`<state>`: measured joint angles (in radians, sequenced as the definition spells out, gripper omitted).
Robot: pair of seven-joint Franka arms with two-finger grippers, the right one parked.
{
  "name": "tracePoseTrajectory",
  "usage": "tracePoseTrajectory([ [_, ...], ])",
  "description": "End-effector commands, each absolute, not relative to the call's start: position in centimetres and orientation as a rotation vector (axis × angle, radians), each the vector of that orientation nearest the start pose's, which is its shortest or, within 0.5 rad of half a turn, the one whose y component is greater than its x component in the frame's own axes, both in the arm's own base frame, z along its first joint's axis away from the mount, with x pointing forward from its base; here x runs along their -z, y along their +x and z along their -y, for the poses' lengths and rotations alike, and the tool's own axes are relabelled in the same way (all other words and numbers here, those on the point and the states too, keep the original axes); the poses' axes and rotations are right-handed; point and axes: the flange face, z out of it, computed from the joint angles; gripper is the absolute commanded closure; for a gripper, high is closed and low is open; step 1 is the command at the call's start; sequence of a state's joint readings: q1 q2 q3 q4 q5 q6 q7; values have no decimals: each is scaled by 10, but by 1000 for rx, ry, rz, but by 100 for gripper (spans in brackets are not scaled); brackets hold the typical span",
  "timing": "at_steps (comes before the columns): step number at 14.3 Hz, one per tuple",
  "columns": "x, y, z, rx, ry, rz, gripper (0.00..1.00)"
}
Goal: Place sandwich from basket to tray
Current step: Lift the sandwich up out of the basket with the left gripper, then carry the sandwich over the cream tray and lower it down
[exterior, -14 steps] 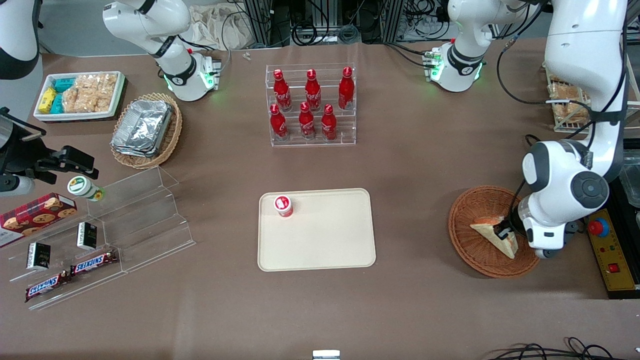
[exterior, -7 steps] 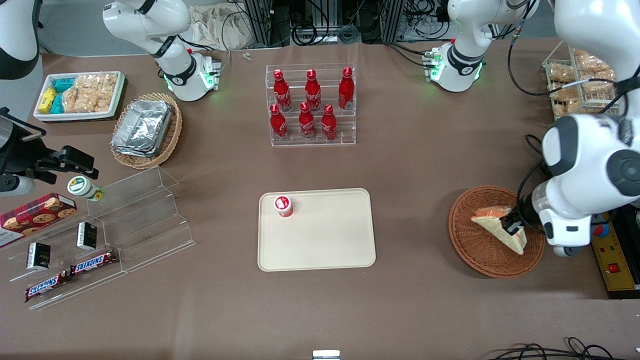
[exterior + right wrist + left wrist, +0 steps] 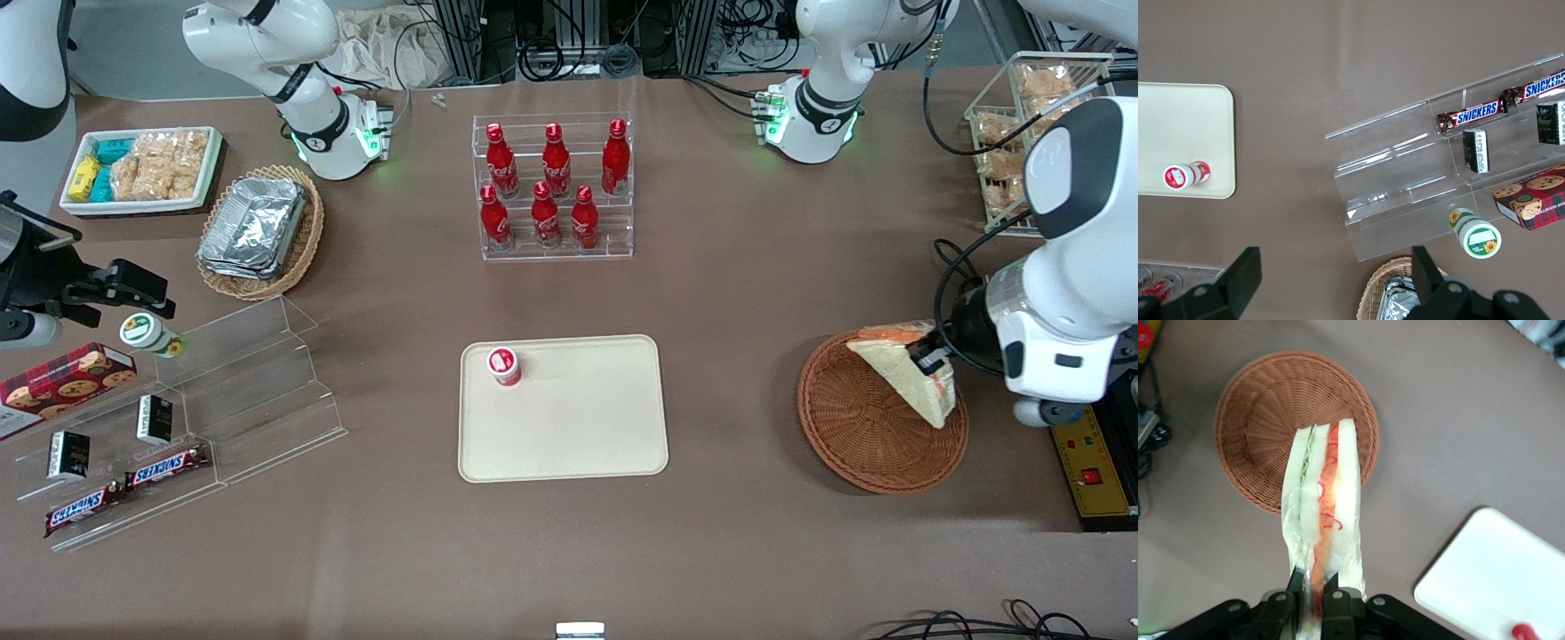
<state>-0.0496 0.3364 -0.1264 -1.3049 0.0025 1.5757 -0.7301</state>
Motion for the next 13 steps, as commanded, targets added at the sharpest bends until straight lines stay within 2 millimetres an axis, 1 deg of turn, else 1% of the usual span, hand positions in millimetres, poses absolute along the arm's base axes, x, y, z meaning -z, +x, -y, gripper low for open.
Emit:
tracePoseTrajectory([
  [1, -544, 639, 147, -145, -3076, 703, 100],
  [3, -540, 634, 171, -149, -3097, 624, 100],
  [4, -532, 631, 190, -180, -3115, 557, 100],
  [6, -505, 628, 229, -225, -3128, 327, 100],
  [7, -495, 620, 263, -207, -3116, 220, 100],
  [8, -486, 613, 287, -171, -3096, 160, 100],
  [9, -475, 606, 318, -124, -3082, 74, 100],
  [10, -461, 601, 337, -114, -3070, 26, 97],
  [12, -427, 608, 351, -154, -3096, 92, 97],
  [13, -418, 605, 370, -125, -3122, 88, 97],
])
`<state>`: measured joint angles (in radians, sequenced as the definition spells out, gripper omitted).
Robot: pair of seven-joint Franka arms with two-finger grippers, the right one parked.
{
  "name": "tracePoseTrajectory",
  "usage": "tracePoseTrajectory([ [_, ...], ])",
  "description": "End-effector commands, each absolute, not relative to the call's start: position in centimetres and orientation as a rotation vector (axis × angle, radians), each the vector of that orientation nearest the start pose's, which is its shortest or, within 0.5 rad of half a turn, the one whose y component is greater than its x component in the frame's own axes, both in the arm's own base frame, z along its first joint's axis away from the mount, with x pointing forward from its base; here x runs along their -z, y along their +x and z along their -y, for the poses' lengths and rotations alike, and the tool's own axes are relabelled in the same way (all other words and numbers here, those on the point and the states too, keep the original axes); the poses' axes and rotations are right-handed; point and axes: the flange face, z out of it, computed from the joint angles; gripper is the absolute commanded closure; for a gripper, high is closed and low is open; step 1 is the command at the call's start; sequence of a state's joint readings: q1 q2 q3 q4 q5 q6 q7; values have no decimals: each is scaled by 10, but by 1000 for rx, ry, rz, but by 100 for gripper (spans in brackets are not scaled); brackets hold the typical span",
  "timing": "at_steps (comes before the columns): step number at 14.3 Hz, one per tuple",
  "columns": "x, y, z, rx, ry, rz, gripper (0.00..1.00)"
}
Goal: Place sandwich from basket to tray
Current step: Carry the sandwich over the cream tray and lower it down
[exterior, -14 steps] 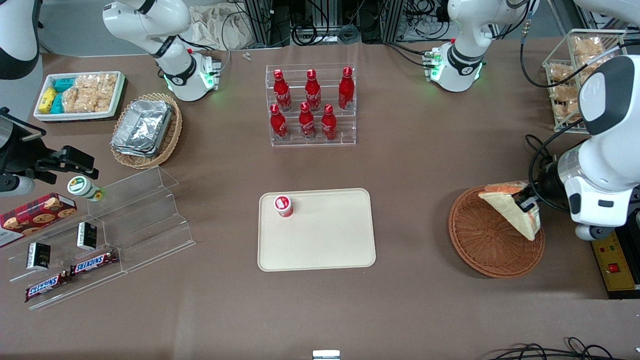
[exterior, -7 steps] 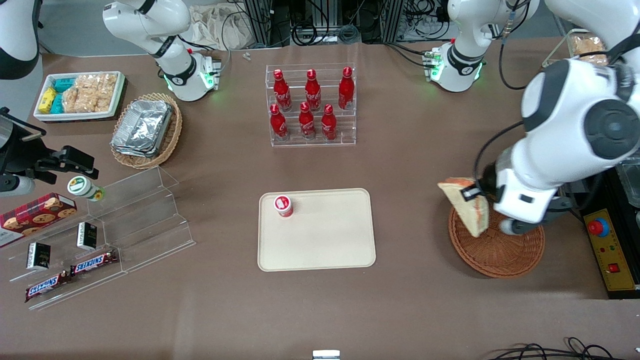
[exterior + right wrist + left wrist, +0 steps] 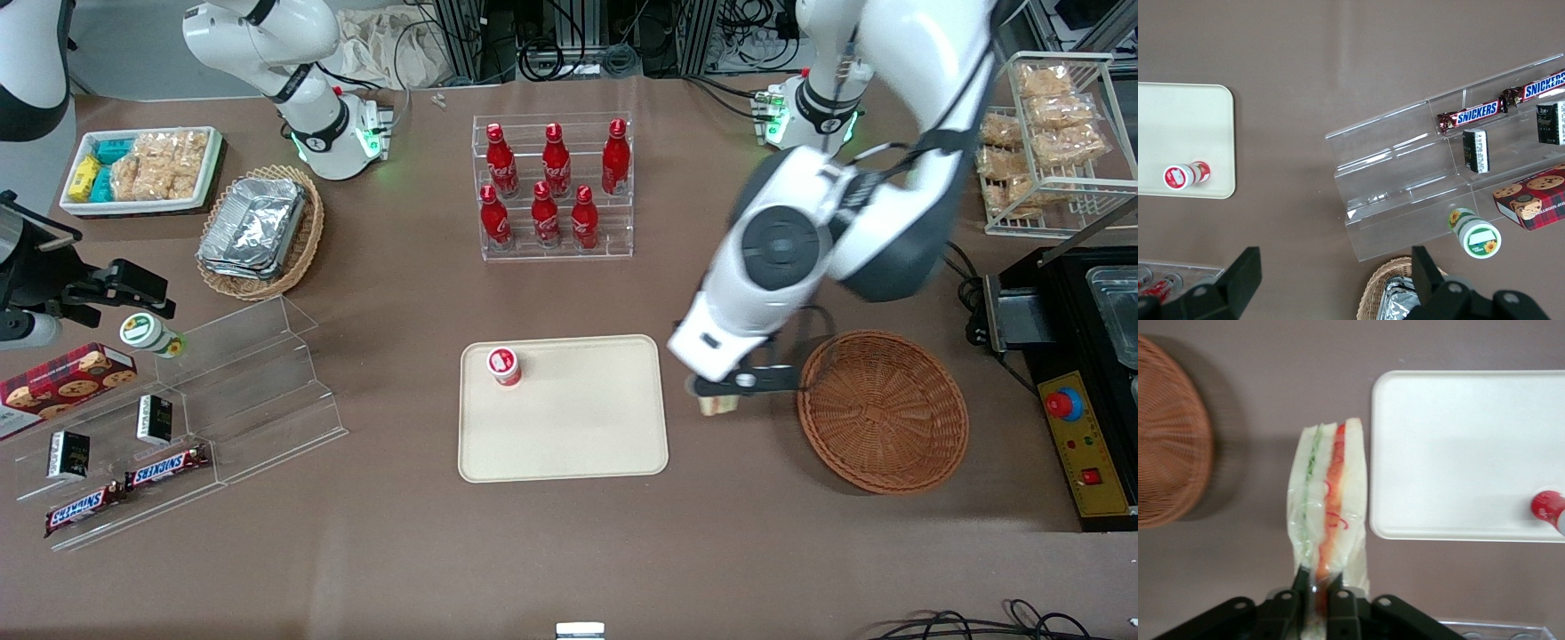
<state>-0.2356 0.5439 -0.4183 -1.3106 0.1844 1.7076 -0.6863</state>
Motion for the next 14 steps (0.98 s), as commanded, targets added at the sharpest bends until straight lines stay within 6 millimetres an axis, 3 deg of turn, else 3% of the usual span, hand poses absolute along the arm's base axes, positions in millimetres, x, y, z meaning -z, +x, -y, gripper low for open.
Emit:
tracePoseTrajectory([
  [1, -406, 598, 393, -86, -3135, 42, 97],
  [2, -388, 597, 409, -69, -3154, 19, 97],
  [7, -297, 605, 439, -35, -3238, 16, 97],
  [9, -277, 606, 439, -31, -3221, -1, 96],
  [11, -267, 604, 436, -44, -3206, -8, 88],
  [12, -264, 604, 433, -54, -3199, -6, 70],
  [13, -266, 605, 430, -57, -3195, 1, 36],
  [14, -271, 607, 428, -49, -3196, 8, 14],
])
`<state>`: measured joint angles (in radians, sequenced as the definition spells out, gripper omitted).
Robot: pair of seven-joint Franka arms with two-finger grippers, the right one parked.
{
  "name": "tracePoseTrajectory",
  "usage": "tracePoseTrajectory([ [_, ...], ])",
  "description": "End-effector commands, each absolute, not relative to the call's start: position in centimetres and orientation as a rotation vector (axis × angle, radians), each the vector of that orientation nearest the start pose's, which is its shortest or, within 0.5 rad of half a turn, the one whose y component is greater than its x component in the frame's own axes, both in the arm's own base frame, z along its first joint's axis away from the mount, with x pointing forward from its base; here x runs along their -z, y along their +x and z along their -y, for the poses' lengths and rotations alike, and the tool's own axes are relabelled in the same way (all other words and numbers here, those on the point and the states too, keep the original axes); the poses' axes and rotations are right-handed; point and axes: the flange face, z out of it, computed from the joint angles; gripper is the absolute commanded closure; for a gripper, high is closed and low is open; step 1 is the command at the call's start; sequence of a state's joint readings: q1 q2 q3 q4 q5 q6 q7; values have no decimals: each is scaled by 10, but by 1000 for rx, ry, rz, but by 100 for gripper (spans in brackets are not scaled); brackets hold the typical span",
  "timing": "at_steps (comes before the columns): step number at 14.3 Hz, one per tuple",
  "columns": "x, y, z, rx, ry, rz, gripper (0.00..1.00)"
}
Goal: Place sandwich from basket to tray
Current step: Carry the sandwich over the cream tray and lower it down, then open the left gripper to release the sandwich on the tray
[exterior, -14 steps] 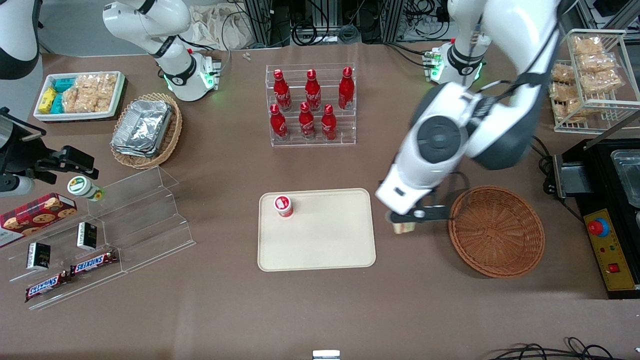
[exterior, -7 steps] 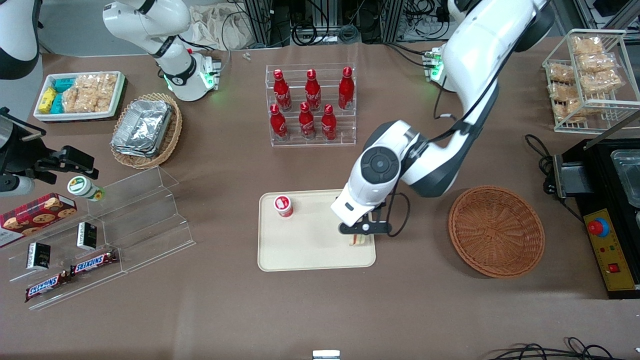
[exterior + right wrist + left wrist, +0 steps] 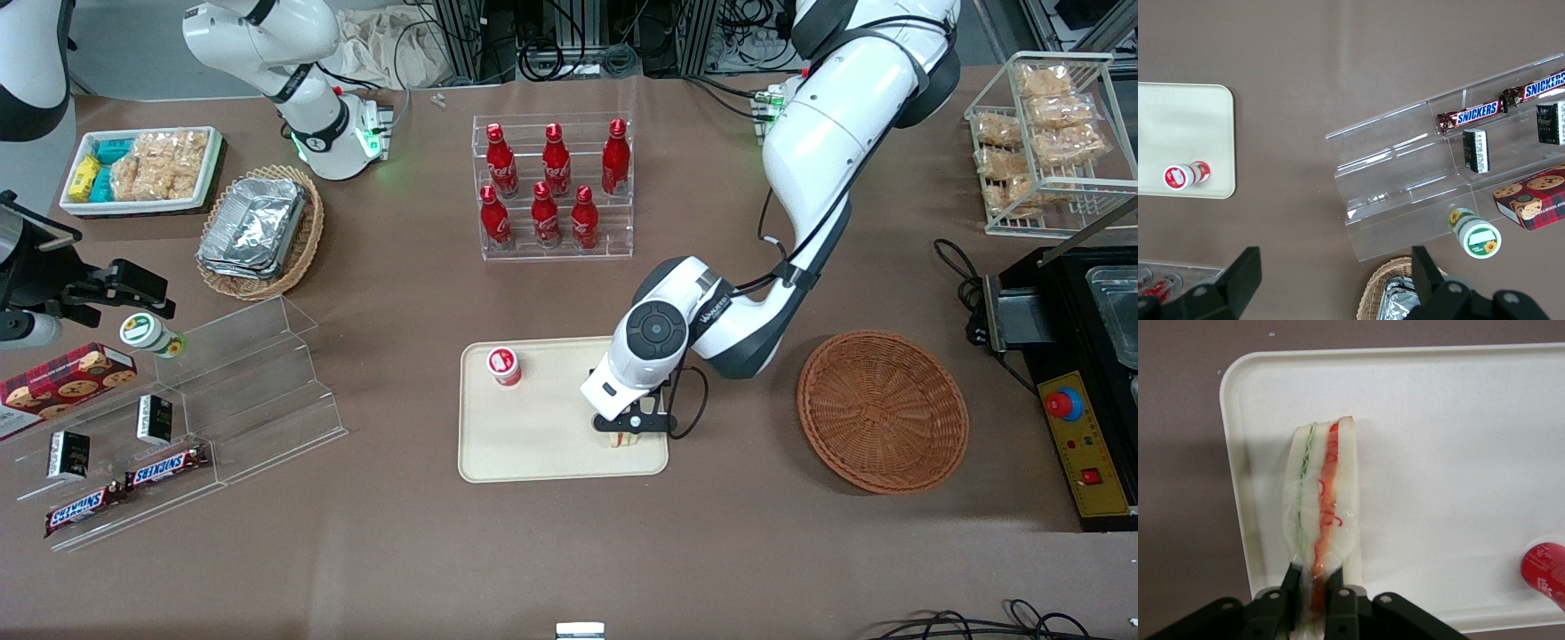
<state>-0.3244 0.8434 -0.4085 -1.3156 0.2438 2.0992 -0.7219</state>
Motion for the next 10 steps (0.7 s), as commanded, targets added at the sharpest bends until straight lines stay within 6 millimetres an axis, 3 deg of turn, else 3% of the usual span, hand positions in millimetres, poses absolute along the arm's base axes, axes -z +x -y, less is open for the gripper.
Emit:
tracePoseTrajectory([
  [1, -277, 608, 425, -53, -3194, 23, 0],
  [3, -314, 608, 413, -81, -3167, 62, 1],
  [6, -397, 612, 360, -157, -3129, 161, 1],
  [10, -484, 614, 269, -233, -3109, 127, 1],
])
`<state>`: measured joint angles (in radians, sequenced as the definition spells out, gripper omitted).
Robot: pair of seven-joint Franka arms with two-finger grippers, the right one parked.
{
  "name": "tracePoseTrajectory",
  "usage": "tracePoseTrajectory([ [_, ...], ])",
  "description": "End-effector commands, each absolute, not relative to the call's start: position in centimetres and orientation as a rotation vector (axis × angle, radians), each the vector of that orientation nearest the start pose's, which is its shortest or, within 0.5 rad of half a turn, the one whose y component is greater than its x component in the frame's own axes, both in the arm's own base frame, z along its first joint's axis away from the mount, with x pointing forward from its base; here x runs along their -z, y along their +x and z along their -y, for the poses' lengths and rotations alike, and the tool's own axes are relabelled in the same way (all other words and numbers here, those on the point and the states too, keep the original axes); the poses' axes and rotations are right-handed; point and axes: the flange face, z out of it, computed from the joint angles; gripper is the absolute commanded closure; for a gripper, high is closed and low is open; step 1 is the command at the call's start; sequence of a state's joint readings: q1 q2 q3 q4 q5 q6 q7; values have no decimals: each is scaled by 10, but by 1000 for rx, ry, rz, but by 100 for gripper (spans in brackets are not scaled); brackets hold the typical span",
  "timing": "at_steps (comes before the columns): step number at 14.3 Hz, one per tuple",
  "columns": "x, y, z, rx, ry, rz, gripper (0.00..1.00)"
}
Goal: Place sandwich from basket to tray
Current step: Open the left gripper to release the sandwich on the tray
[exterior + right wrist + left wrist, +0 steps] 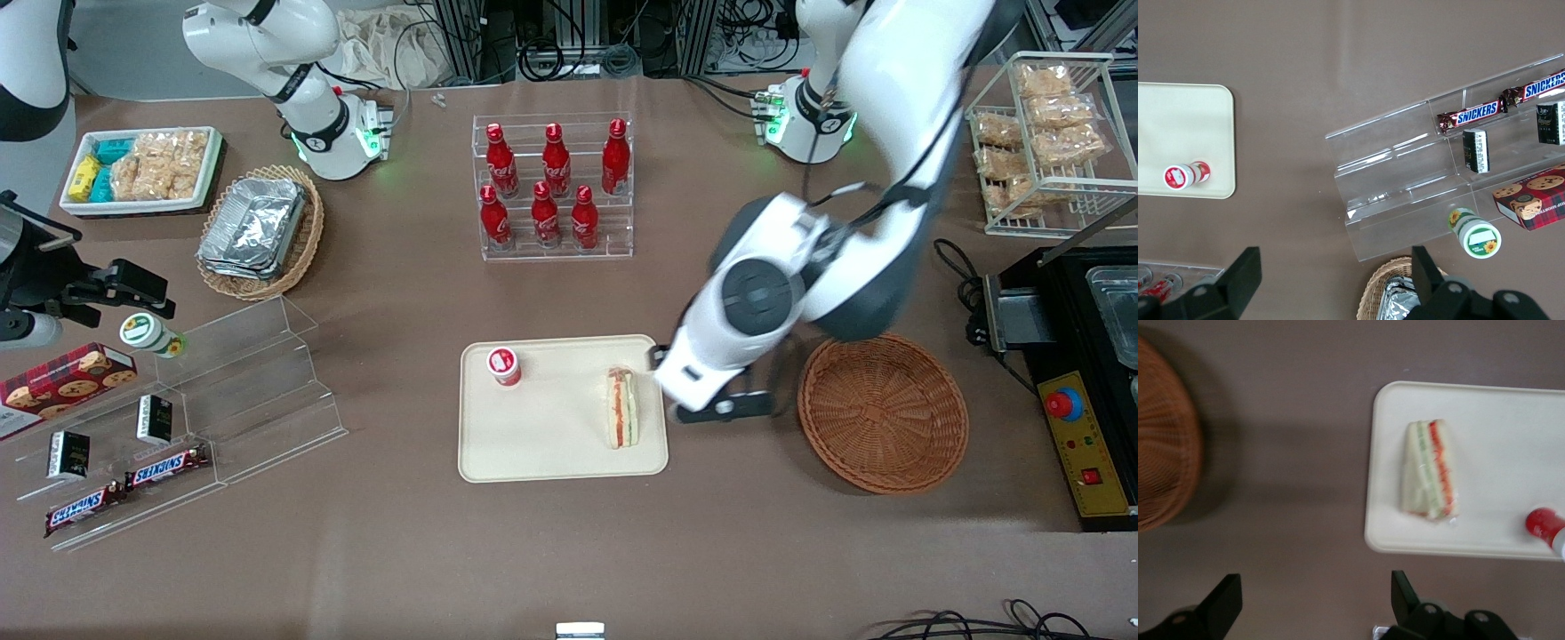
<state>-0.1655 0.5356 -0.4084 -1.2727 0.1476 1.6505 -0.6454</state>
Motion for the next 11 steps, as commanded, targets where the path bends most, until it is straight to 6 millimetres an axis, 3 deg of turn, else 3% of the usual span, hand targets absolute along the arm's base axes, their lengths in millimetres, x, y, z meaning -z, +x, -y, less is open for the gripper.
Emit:
tracePoseTrajectory([
  [1, -502, 615, 247, -220, -3107, 117, 0],
  [4, -546, 617, 173, -196, -3102, 78, 0],
  [7, -571, 622, 112, -143, -3109, -3, 0],
  [9, -568, 630, 56, -157, -3123, 76, 0],
  [10, -565, 631, 44, -170, -3120, 105, 0],
  [11, -564, 628, 43, -189, -3112, 102, 0],
])
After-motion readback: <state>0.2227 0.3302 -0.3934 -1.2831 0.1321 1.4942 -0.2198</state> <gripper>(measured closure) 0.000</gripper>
